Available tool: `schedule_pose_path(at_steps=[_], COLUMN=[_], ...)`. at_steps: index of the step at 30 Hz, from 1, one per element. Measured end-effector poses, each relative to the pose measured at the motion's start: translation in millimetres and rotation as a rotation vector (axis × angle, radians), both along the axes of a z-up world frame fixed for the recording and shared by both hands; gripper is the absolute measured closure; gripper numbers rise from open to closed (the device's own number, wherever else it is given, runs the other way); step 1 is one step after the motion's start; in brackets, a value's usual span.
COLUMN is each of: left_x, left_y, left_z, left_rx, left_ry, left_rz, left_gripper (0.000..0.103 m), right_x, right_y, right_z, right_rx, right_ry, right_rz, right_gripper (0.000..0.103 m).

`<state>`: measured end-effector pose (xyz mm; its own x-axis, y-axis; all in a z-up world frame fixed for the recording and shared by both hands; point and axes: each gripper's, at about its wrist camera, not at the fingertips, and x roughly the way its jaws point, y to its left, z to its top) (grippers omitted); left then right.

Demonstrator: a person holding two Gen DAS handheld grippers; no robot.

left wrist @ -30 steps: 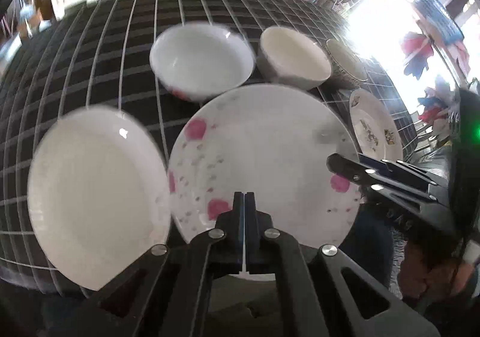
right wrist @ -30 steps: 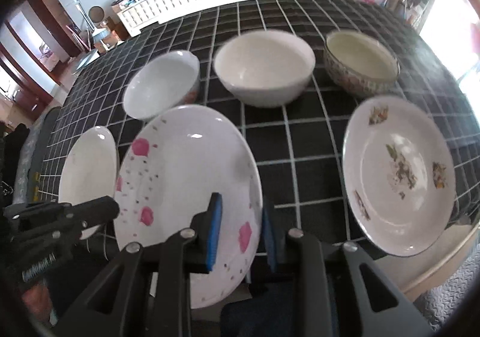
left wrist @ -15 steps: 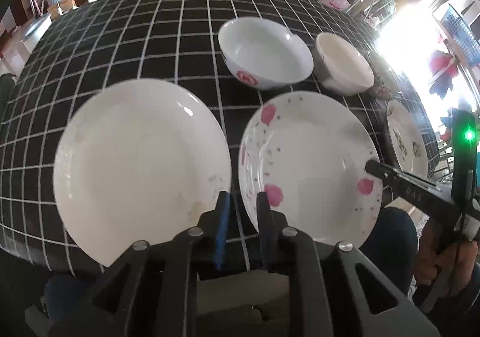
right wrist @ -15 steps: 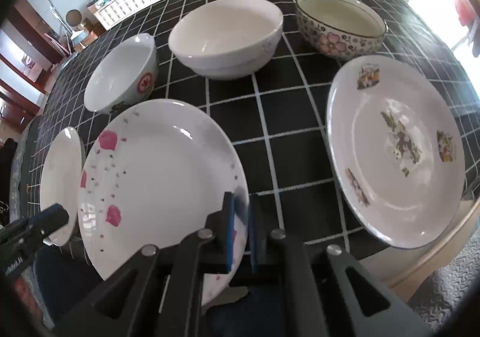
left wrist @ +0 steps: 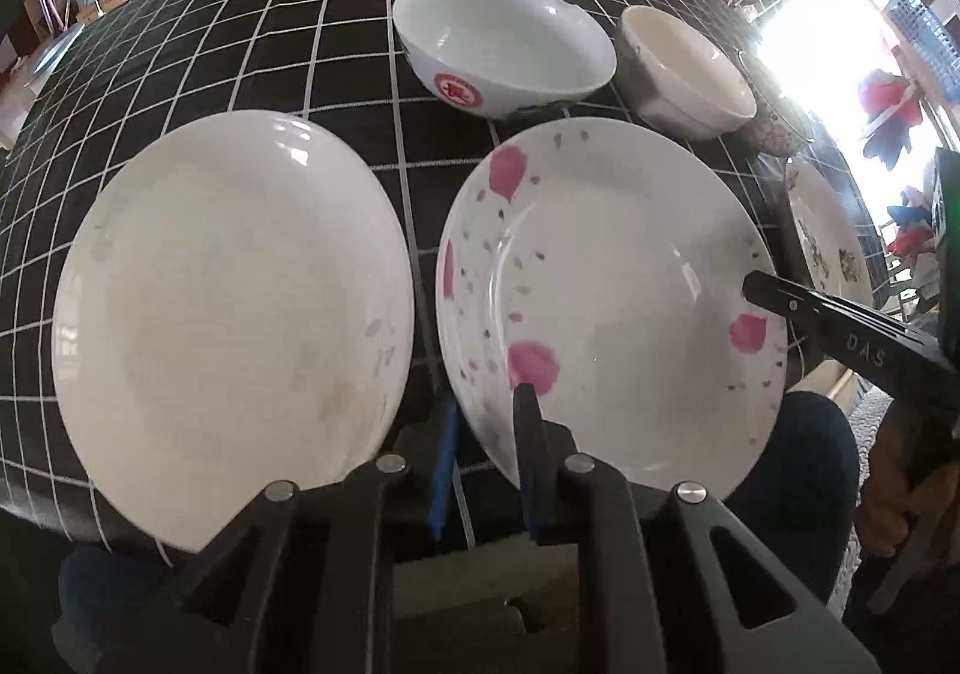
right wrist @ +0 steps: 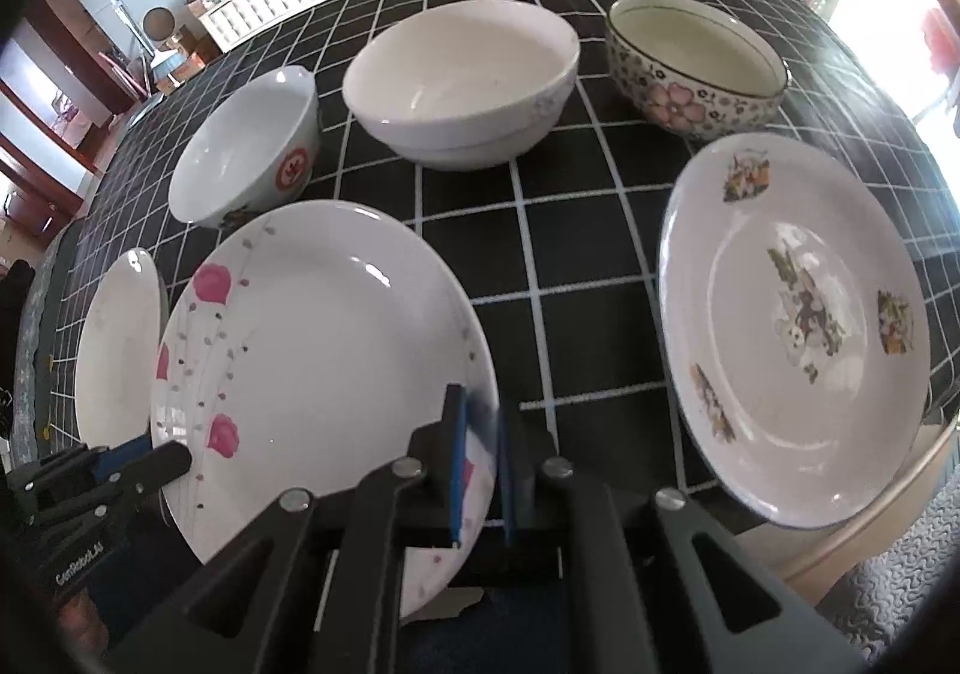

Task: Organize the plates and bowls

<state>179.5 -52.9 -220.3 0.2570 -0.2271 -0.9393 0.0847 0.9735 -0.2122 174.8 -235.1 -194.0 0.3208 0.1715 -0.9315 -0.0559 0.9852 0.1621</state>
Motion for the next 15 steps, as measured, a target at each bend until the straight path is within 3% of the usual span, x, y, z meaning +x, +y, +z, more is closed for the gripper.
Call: schedule_pose_path(at_steps=[15], left_x=[9], left_y=[-4], left_z=[1], left_rx=[0.039], left_ry=[-0.04], left_rz=[-0.026], left_gripper=[0.09], right_x=[-2], right_y=[8], right_z=[3], right_rx=[-0.039], right_ry=[-0.041], right_rz=[-0.008], right_gripper=[0.087])
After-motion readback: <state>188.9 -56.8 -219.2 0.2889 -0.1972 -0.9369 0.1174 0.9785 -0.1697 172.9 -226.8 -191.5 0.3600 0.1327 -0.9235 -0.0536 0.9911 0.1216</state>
